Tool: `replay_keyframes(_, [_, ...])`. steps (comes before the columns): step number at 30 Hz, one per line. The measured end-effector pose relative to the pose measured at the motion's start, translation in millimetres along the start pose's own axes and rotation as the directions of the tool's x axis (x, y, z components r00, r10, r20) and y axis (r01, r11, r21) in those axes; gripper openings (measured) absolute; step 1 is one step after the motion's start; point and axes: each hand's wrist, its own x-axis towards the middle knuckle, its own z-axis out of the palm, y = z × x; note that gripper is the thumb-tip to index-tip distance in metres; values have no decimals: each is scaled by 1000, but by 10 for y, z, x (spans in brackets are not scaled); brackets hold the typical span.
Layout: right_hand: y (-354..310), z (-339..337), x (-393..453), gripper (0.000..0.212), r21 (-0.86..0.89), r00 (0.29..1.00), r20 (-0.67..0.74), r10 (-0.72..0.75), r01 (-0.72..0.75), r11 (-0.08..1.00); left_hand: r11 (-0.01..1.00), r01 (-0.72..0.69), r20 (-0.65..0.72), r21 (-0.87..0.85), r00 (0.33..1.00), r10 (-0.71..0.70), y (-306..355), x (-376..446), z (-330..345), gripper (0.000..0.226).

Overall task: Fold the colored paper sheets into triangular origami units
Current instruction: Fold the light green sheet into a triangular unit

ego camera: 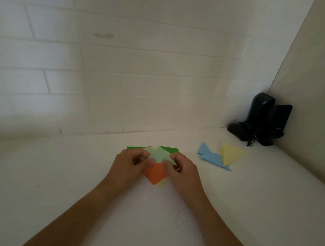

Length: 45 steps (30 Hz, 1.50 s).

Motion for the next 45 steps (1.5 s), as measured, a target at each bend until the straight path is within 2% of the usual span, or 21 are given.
replay_keyframes(8, [-46, 4, -13, 27, -44, 999, 37, -11, 12, 999, 1000, 15, -13, -18, 1000, -15, 61, -31, 16, 41])
replay_keyframes(10, [-54, 1, -16, 28, -47, 999, 34, -15, 17, 999, 1000, -5, -14, 6, 1000, 5, 69, -39, 19, 35])
replay_keyframes(13, [-47, -4, -22, 29, -33, 999, 45, -17, 19, 999, 997, -34, -8, 65, 999, 34, 67, -49, 35, 15])
replay_keyframes(16, [-33, 0, -17, 14, -47, 997, 78, -20, 24, 999, 997, -42, -33, 65, 998, 45, 56, -30, 37, 7])
replay_keyframes(18, [-26, 2, -19, 12, -35, 995, 94, -27, 30, 999, 998, -45, -52, 38, 998, 47, 54, -18, 31, 4])
replay_keyframes(25, [-51, -18, -38, 12, 38, 996, 75, -40, 37, 999, 998, -16, 35, -68, 999, 19, 63, -25, 14, 11])
replay_keyframes(28, [-75, -28, -41, 7, 101, 997, 41, -64, 59, 993, 998, -27, 100, -50, 994, 32, 78, -47, 34, 12])
replay_keyframes(31, [-77, -27, -45, 15, 74, 995, 41, -90, 87, 993, 1000, -18, 110, -5, 994, 19, 78, -48, 55, 11])
replay_keyframes(33, [-75, -27, -42, 19, 60, 996, 20, -92, 90, 994, 1000, -13, 93, 4, 996, 12, 72, -39, 59, 10])
replay_keyframes(36, [-65, -25, -32, 14, 67, 998, -25, -50, 51, 996, 1000, 0, 14, 15, 1000, 0, 32, -8, 41, 9])
replay_keyframes(41, [-61, -20, -26, 15, 66, 1000, -17, -10, 11, 998, 1000, -10, -36, 2, 999, 10, -11, 12, 21, 8])
replay_keyframes(45, [-62, -13, -29, 22, 34, 999, 43, -16, 14, 999, 986, 3, -111, -167, 994, -22, -1, 34, 0, 7])
